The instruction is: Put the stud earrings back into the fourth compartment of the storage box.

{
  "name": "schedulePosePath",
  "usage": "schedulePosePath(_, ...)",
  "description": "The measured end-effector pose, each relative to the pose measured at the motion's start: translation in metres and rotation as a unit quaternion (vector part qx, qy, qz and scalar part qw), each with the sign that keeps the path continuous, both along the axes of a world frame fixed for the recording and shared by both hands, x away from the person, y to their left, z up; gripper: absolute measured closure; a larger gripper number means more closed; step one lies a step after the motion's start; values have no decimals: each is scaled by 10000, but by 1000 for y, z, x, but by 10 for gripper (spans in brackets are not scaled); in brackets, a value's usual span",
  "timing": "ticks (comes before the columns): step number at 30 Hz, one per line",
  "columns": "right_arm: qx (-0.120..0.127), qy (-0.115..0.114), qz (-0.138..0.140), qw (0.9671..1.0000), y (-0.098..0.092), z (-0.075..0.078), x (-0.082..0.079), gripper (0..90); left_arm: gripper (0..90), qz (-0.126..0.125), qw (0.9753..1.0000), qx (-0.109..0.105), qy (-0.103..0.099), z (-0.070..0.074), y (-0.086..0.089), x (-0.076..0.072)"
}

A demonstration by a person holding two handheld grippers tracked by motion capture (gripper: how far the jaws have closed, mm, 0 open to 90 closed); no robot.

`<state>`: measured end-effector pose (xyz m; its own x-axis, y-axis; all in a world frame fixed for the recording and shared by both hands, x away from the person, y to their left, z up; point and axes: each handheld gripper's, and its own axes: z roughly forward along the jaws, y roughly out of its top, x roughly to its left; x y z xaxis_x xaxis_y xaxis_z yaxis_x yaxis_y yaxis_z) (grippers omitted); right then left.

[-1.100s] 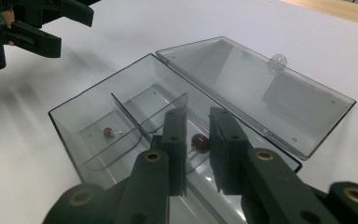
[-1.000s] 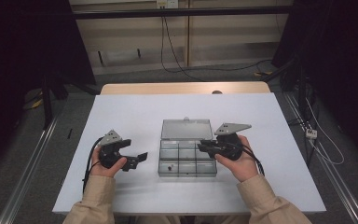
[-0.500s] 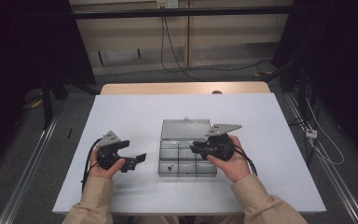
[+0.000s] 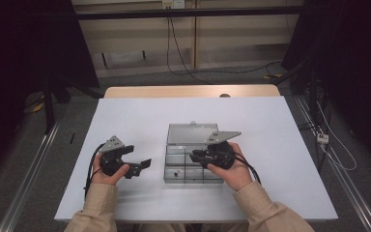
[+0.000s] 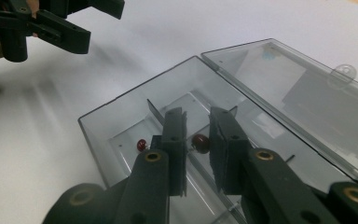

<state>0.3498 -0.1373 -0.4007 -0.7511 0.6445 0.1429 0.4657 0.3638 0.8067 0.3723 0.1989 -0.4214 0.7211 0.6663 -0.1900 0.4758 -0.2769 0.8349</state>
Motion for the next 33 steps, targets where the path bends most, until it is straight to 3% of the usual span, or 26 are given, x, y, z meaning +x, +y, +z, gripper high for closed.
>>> schedulePosePath(33,-61,132,325,9994,34,-16,-3,767,66,-2,10000,-4,6,0,0,1)
